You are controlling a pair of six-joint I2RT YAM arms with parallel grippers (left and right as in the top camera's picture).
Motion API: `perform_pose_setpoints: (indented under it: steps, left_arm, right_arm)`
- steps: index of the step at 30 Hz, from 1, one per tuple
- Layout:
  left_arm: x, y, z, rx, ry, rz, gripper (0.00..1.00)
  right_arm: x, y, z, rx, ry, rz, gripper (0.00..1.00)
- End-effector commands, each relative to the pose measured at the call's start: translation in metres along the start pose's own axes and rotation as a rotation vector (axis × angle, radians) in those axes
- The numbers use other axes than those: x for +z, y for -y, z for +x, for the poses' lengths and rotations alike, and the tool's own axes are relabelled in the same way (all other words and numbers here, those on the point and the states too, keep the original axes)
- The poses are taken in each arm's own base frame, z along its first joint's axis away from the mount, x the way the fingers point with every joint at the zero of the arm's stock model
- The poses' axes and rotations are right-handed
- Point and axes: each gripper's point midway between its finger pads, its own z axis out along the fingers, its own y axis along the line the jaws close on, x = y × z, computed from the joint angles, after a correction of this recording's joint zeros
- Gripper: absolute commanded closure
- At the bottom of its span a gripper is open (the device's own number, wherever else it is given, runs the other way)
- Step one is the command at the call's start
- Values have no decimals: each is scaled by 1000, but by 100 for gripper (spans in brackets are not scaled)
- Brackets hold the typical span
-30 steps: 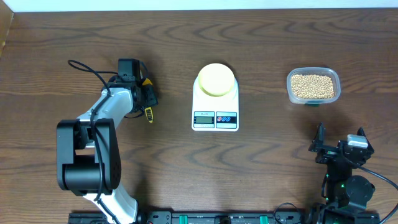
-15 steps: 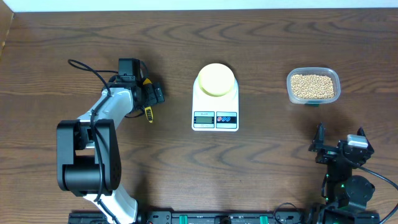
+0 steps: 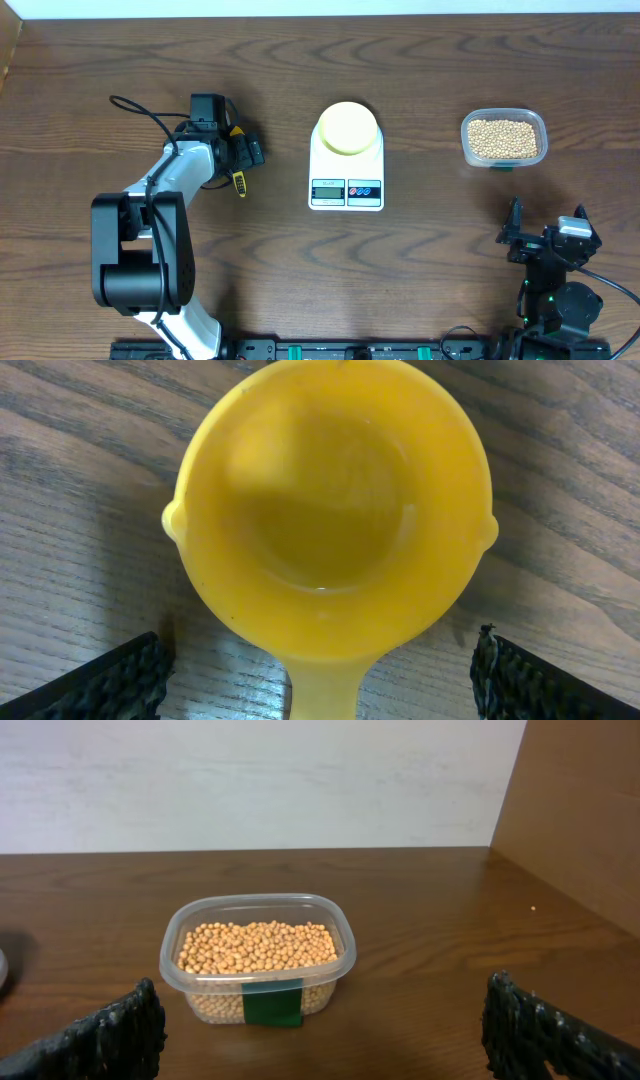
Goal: Scoop item into bowl and weigh 50g on scale
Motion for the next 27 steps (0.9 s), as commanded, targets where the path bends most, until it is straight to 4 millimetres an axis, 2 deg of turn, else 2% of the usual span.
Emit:
perform_pose_setpoints:
  steps: [1, 6, 7, 9, 13, 18, 24, 27]
  left_arm:
    - [8, -7, 16, -3, -51, -19, 1]
    - [8, -7, 16, -3, -51, -19, 18]
    - [8, -7, 16, -3, -51, -19, 19]
    - [8, -7, 16, -3, -51, -19, 19]
    - [8, -7, 16, -3, -51, -19, 9]
    - [8, -7, 16, -3, -51, -19, 4]
    - [8, -7, 16, -3, -51, -19, 5]
    - [8, -7, 16, -3, -50, -19, 12]
  right_arm:
    - [0, 0, 1, 13, -4, 1, 1]
    - [0, 0, 1, 13, -4, 1, 1]
    - [0, 0, 1, 13, -4, 1, 1]
    - [0, 0, 1, 13, -4, 1, 1]
    - [0, 0, 1, 13, -4, 1, 1]
    - [0, 0, 1, 13, -4, 1, 1]
    - [0, 0, 1, 13, -4, 1, 1]
    - [0, 0, 1, 13, -4, 1, 1]
